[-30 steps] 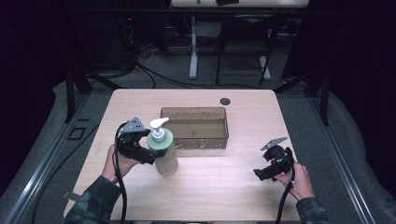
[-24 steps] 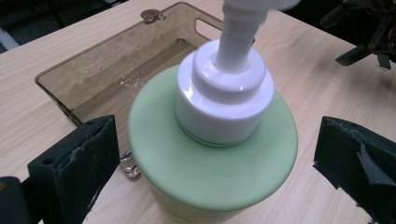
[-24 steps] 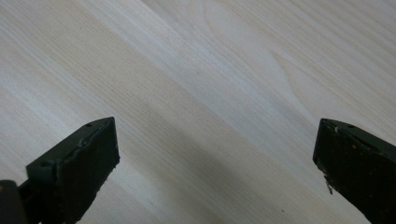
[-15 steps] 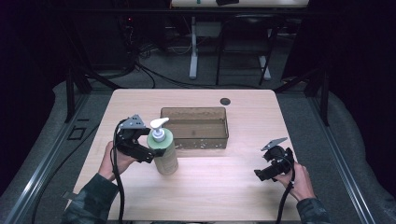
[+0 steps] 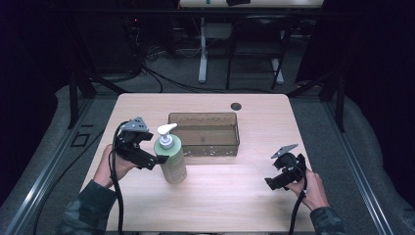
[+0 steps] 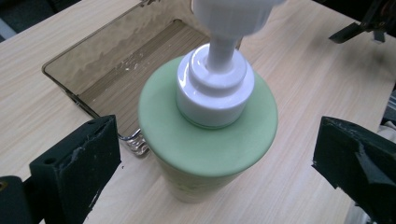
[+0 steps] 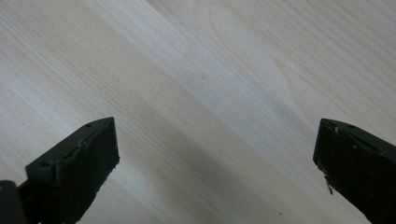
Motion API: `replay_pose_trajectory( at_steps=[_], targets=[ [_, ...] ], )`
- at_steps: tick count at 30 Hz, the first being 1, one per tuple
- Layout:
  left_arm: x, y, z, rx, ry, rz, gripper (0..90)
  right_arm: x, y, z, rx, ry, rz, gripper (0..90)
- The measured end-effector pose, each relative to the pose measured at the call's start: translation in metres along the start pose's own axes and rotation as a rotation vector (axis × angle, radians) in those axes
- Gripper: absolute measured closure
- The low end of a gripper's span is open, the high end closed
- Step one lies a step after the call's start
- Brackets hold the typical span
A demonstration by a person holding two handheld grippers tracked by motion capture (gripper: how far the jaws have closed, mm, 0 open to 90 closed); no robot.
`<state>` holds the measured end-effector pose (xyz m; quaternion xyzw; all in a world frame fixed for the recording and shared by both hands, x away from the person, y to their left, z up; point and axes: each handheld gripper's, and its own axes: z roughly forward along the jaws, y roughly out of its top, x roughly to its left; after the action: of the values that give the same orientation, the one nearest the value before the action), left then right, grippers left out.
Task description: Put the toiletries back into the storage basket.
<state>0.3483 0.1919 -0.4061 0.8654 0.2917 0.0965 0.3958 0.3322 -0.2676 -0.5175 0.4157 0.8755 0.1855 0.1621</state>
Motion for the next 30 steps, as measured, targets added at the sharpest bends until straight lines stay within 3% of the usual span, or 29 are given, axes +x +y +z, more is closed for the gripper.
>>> replay_pose_trajectory(
  at_steps=[4,11,23,27,30],
  targets=[
    [0.001,0.008,-0.004,-0.004,-0.001,0.010,1.1,-0.001,-0.001,-0.002,0.002,-0.007,0.001,0.0],
    [0.000,0.029,-0.008,0.033,0.004,0.054,2.9,0.001,-0.002,0.000,0.005,-0.002,-0.001,0.0],
    [0.002,0.054,-0.011,0.096,0.004,0.065,4.7,0.000,-0.002,0.001,0.001,0.000,0.013,0.0],
    [0.000,0.061,-0.012,0.136,0.000,0.083,9.2,0.000,-0.003,0.000,-0.002,0.004,0.018,0.0],
    [-0.001,0.065,-0.014,0.139,0.022,0.104,17.0,0.000,-0.003,0.000,0.002,-0.002,0.017,0.0]
  ],
)
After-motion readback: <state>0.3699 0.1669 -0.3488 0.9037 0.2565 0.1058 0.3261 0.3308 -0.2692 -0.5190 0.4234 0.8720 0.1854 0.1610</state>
